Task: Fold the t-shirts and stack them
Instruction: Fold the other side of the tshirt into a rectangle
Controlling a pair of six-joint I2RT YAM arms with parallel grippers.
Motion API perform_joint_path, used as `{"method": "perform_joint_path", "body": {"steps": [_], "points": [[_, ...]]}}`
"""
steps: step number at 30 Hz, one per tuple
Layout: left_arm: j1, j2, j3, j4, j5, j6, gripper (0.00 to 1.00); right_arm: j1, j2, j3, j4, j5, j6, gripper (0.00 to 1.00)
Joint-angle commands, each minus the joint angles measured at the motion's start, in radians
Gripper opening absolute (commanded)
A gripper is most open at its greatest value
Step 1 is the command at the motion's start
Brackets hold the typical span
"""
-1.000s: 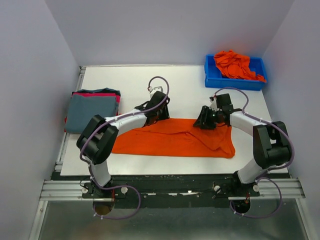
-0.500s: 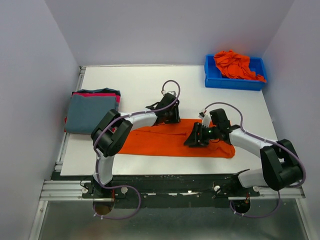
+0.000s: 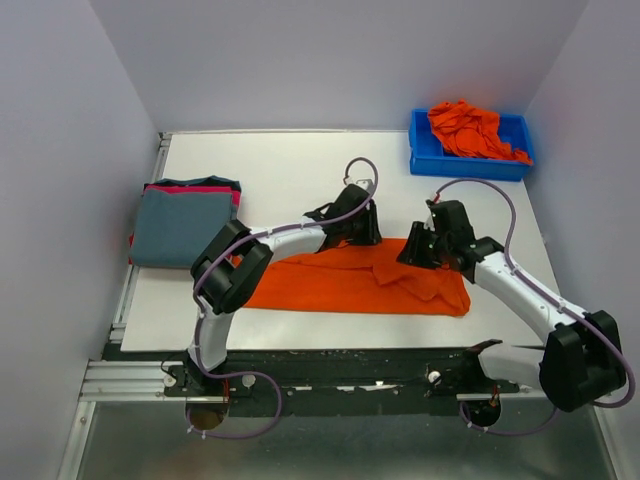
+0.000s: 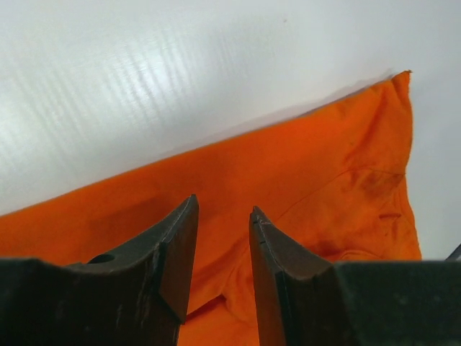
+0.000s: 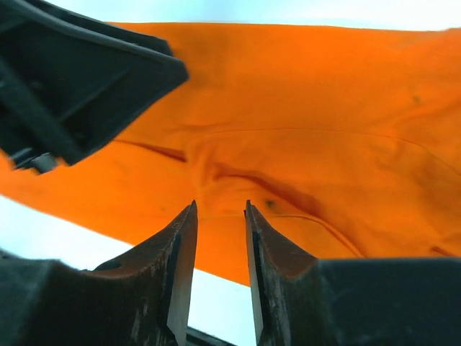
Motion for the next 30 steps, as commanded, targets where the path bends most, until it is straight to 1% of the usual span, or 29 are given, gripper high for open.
{"method": "perform_joint_path", "body": {"steps": [1, 4, 7, 9, 12, 15, 18, 21, 25, 28, 30], "points": [[-0.037, 0.069, 0.087, 0.033, 0.067, 0.015, 0.45, -0.001, 0.038, -0.033, -0.048, 0.166, -0.015, 0.40], [-0.043, 0.106, 0.118, 0.025, 0.077, 0.013, 0.45, -0.001, 0.073, -0.031, -0.035, 0.220, -0.025, 0.41], [-0.043, 0.135, 0.145, 0.007, 0.079, 0.021, 0.44, -0.001, 0.116, -0.031, -0.017, 0.232, -0.018, 0.41], [-0.043, 0.140, 0.154, -0.001, 0.083, 0.024, 0.44, -0.001, 0.149, -0.013, -0.012, 0.248, -0.003, 0.34], [-0.048, 0.085, 0.104, 0.024, 0.058, 0.039, 0.45, -0.012, 0.173, 0.025, -0.026, 0.292, 0.011, 0.21], [-0.056, 0.008, 0.063, -0.005, -0.027, 0.081, 0.45, -0.058, 0.165, 0.038, -0.015, 0.276, 0.013, 0.01], [-0.080, -0.061, 0.038, -0.057, -0.125, 0.148, 0.45, -0.122, 0.179, 0.035, 0.004, 0.227, 0.017, 0.01], [-0.117, -0.104, 0.009, -0.056, -0.147, 0.234, 0.48, -0.182, 0.217, 0.022, 0.034, 0.148, 0.040, 0.01], [-0.166, -0.103, 0.004, -0.051, -0.121, 0.347, 0.55, -0.254, 0.268, -0.013, 0.113, 0.047, 0.069, 0.01], [-0.188, -0.078, 0.018, -0.041, -0.052, 0.415, 0.60, -0.314, 0.289, -0.063, 0.225, -0.082, 0.088, 0.01], [-0.206, -0.055, 0.045, -0.045, -0.026, 0.456, 0.62, -0.336, 0.306, -0.083, 0.276, -0.117, 0.103, 0.01]]}}
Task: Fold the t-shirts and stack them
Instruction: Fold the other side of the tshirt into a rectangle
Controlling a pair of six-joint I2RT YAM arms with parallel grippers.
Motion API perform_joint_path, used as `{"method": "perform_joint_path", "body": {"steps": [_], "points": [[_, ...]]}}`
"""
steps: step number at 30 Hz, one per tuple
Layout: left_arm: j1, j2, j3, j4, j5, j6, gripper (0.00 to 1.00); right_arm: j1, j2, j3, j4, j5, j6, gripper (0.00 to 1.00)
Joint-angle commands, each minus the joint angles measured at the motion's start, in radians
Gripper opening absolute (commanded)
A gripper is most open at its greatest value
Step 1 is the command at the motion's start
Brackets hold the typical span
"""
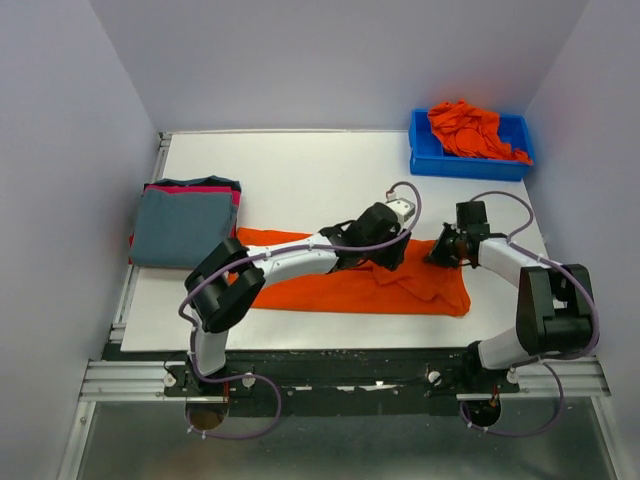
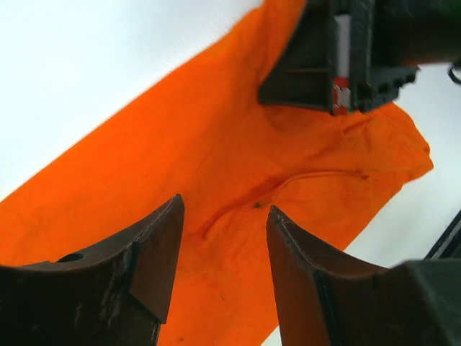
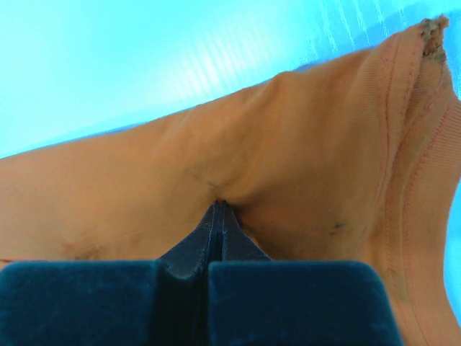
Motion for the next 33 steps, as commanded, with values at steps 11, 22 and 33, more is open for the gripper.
{"method": "perform_joint_path", "body": {"steps": [11, 22, 33], "points": [[-0.094, 0.200, 0.239, -0.190, 0.016, 0.296, 0.58, -0.066, 0.021, -0.083, 0.195, -0.168, 0.039, 0.01], [-0.106, 0.243, 0.289, -0.288, 0.163, 0.404, 0.60, -0.064, 0.024, -0.082, 0.195, -0.174, 0.036, 0.01], [-0.106, 0.274, 0.346, -0.345, 0.171, 0.447, 0.10, -0.064, 0.025, -0.085, 0.195, -0.182, 0.034, 0.01]]}}
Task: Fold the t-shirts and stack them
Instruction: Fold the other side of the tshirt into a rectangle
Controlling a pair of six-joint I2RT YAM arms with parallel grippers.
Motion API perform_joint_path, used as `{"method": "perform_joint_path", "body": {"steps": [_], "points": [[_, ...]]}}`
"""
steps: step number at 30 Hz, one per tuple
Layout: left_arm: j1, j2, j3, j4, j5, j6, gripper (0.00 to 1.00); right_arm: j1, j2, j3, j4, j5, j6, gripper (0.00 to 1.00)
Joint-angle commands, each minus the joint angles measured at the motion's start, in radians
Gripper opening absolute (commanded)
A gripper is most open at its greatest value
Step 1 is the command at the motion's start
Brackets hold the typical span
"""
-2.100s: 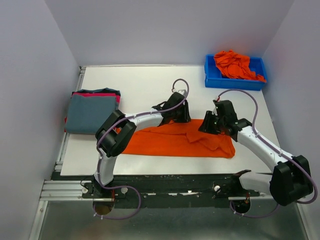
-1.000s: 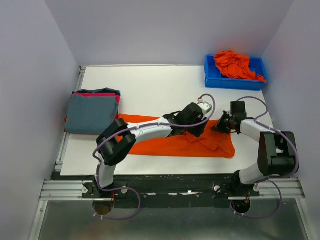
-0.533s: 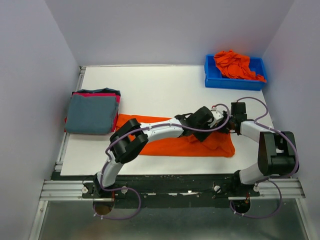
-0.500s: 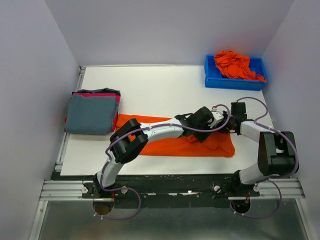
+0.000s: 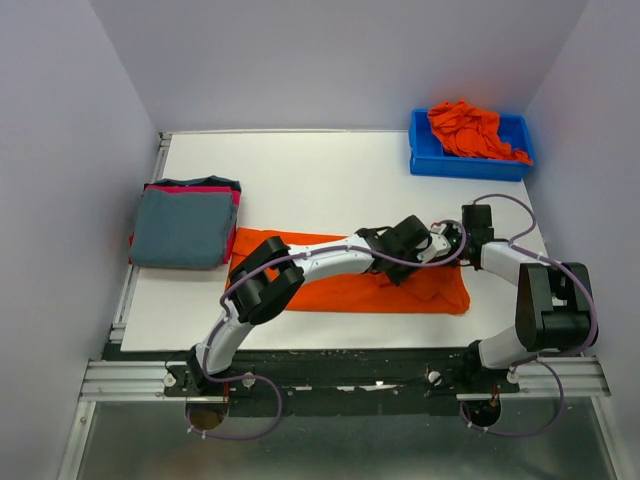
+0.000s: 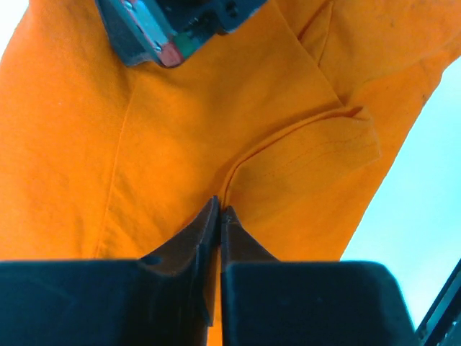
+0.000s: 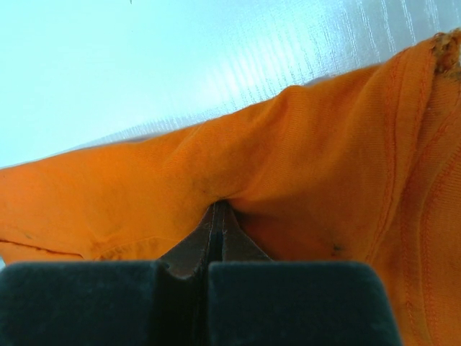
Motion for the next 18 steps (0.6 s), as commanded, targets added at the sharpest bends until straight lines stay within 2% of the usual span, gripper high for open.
{"method": "perform_joint_path", "body": {"steps": [1, 16, 18], "points": [[-0.004, -0.006, 0.022, -0.039, 0.030, 0.039, 0.00, -0.005, -0.003, -0.016, 0.022, -0.024, -0.001, 0.01], [-0.004, -0.167, -0.200, -0.065, 0.061, 0.093, 0.00, -0.005, 0.004, -0.010, 0.018, -0.027, -0.002, 0.01], [-0.004, -0.163, -0.195, -0.088, 0.094, 0.100, 0.06, -0.005, 0.004, -0.010, 0.018, -0.027, -0.004, 0.01]]}}
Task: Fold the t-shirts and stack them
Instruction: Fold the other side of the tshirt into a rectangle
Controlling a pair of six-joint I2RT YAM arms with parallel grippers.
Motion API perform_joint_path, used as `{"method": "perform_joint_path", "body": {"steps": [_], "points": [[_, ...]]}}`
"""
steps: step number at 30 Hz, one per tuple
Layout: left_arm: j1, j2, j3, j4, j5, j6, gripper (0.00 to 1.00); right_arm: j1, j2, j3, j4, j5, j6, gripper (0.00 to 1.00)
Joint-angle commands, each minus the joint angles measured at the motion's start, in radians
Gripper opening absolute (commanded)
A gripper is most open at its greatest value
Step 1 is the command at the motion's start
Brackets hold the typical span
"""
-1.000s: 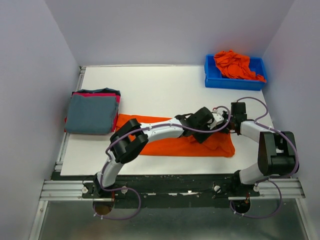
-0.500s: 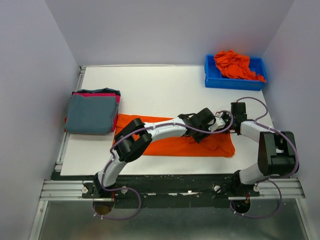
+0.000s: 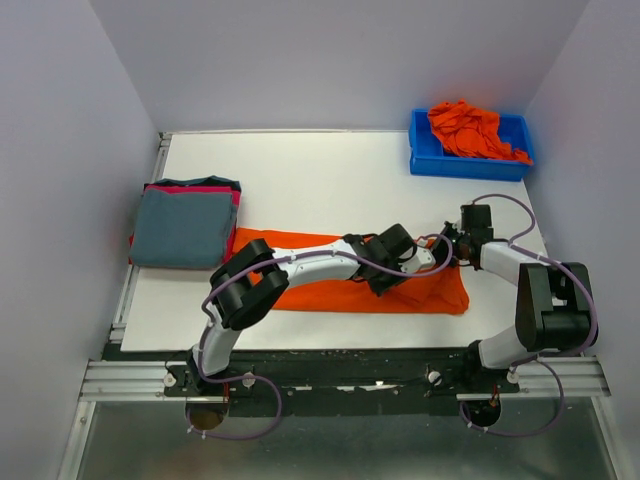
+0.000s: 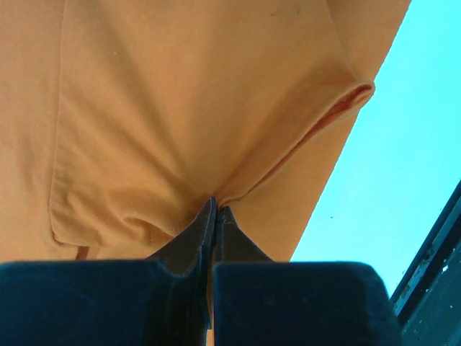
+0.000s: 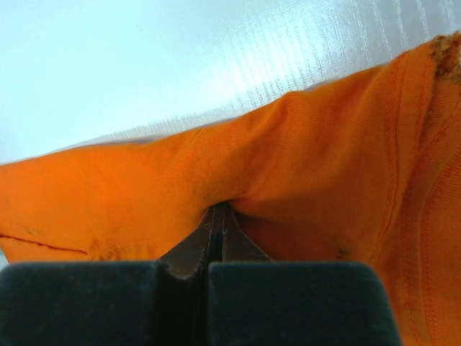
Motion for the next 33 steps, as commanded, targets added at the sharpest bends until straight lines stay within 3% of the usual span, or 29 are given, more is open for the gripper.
{"method": "perform_joint_path", "body": {"steps": [1, 5, 9, 12, 19, 21, 27, 33], "points": [[-0.002, -0.037, -0.005, -0.047, 0.062, 0.027, 0.12, -0.003, 0.004, -0.008, 0.017, -0.016, -0.004, 0.01], [-0.004, -0.072, -0.019, -0.031, 0.056, 0.002, 0.46, -0.005, 0.002, -0.002, 0.009, -0.010, -0.007, 0.01], [0.001, -0.136, -0.059, 0.018, 0.073, -0.016, 0.58, -0.005, -0.035, 0.003, -0.018, 0.013, -0.019, 0.07], [0.031, -0.170, -0.091, 0.061, 0.040, -0.061, 0.59, -0.003, -0.093, -0.005, -0.032, 0.004, -0.036, 0.11], [0.185, -0.192, -0.176, 0.153, 0.090, -0.330, 0.53, 0.003, -0.205, -0.019, -0.103, -0.059, -0.082, 0.10], [0.191, -0.183, -0.179, 0.162, 0.075, -0.396, 0.51, 0.023, -0.217, -0.027, -0.110, -0.115, -0.094, 0.01], [0.191, -0.131, -0.165, 0.183, 0.073, -0.591, 0.46, 0.123, -0.190, -0.065, -0.123, -0.209, -0.079, 0.01], [0.191, -0.106, -0.154, 0.153, 0.047, -0.654, 0.40, 0.143, -0.182, -0.117, -0.155, -0.216, -0.053, 0.01]]}}
